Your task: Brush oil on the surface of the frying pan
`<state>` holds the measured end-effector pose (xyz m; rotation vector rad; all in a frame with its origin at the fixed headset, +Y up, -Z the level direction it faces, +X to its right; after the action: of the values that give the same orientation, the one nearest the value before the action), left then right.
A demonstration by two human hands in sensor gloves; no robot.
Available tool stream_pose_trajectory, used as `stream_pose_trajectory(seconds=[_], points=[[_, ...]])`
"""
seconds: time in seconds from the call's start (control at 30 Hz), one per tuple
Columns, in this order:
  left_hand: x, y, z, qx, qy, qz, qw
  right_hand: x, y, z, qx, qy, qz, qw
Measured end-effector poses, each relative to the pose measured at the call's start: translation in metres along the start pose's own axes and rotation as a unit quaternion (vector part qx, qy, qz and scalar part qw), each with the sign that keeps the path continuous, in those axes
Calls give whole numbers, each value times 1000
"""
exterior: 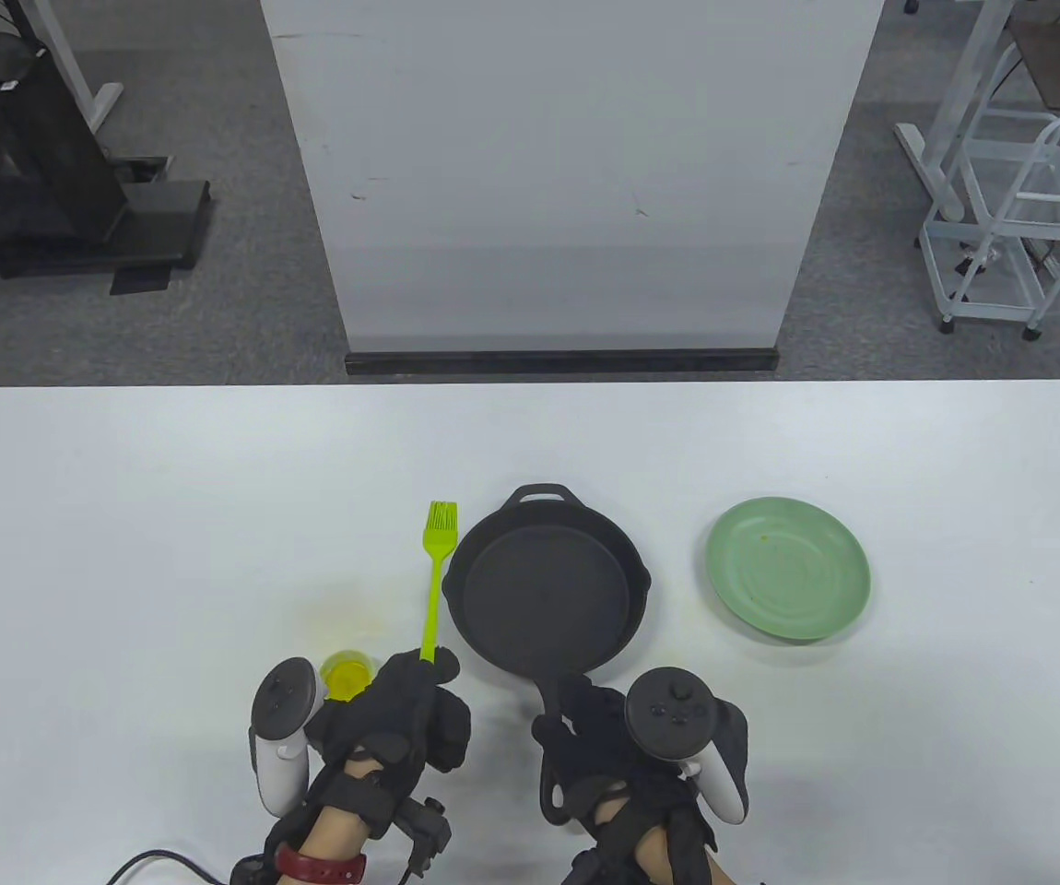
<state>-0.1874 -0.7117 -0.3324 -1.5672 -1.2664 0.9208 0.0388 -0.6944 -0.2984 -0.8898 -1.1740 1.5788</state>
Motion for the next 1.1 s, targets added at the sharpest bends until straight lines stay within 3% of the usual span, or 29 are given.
stream_pose_trajectory(seconds=[0.1, 0.23, 0.43, 0.53, 0.7, 0.93, 1.1], points=[[19, 5, -17, -25, -11, -13, 1000, 17, 5, -2, 0, 38, -37, 999], [31, 9, -46, -62, -25, -25, 997, 19, 12, -1, 7, 124, -40, 992], [22, 11, -87, -108, -33, -16, 994, -7, 13, -7, -21, 235, -32, 971], [15, 12, -103, -148, -27, -5, 989, -18, 12, -6, -6, 270, -24, 962], [10, 12, -115, -176, -13, 4, 984, -34, 12, -9, -8, 299, -14, 954], [10, 7, -103, -171, 65, -4, 983, -31, 13, -10, -4, 289, -15, 957], [12, 2, -66, -130, 75, -17, 989, -31, 10, -18, -4, 281, -2, 960]])
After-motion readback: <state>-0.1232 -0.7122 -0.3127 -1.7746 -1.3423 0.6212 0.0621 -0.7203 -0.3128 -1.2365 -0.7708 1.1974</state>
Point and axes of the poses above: the tracker on the back of each hand, its own x axis roughly to the thumb side, its own y axis roughly from the wrist to the fingertips, z = x × y, the point moved 5 cm from there along y, roughly from the wrist to the fingertips, and after that the axes turned 11 degrees about y, right-handed, at the moved point
